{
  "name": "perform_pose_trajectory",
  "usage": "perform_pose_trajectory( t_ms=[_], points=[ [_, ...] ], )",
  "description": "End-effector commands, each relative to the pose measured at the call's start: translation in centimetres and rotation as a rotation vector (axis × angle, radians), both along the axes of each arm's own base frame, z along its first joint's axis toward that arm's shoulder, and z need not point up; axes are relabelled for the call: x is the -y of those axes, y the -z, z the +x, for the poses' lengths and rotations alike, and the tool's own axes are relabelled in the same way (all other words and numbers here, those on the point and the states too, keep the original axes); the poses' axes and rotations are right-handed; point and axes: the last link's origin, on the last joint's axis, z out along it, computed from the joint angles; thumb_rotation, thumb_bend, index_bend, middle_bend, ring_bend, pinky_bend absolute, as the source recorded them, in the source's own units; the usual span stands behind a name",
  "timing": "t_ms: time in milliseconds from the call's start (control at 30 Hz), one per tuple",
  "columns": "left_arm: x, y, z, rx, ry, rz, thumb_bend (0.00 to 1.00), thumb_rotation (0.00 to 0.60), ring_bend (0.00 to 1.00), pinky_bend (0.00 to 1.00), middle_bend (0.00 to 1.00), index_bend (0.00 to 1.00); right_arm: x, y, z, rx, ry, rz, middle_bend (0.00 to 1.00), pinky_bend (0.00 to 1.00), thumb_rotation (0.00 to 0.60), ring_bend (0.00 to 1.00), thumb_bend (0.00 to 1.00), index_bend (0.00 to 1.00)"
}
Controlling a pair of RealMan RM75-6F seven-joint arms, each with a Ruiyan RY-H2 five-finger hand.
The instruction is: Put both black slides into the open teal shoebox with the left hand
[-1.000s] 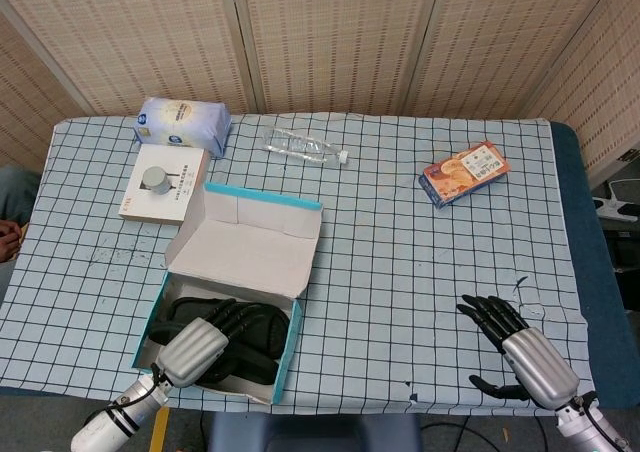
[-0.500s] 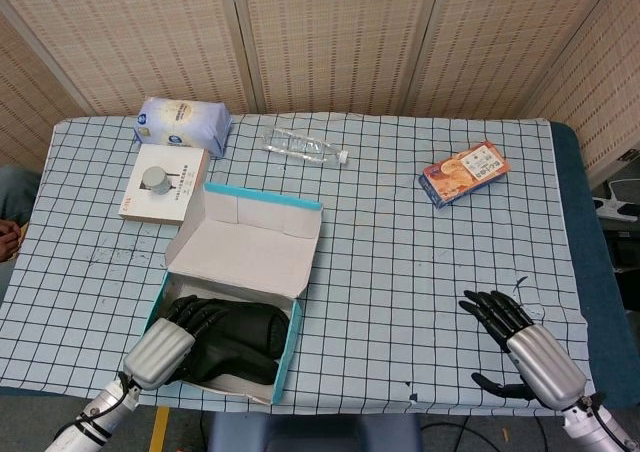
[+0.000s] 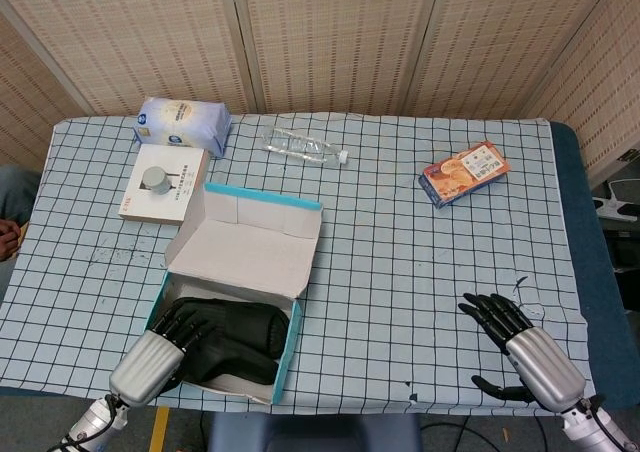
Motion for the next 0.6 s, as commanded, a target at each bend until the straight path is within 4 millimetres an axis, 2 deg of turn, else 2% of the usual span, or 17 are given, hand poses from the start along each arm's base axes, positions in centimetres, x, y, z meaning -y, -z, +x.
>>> perform_pose_trajectory(
  t_ms=[33,433,600],
  points=[
    [0.0,0.3,-0.5,-0.003,-0.021,-0.015,0.61,0.556,0.12,0.08,0.21,0.18,0.0,0.0,0.0,-0.001,0.0,0.002,0.0,0.0,0.583,0.0,0.16,0.0],
    [-0.1,0.5,-1.2,-0.032,-0.021,-0.002,0.6,0.559,0.14,0.09,0.22,0.19,0.1,0.3,0.0,0.002,0.003,0.008,0.0,0.0,0.584,0.0,0.16,0.0],
    [0.5,0.4,-2.1,-0.01,-0.053,-0.009,0.6,0.599,0.24,0.16,0.29,0.22,0.1,0.3,0.2,-0.004,0.001,0.003,0.0,0.0,0.584,0.0,0.16,0.0]
  ],
)
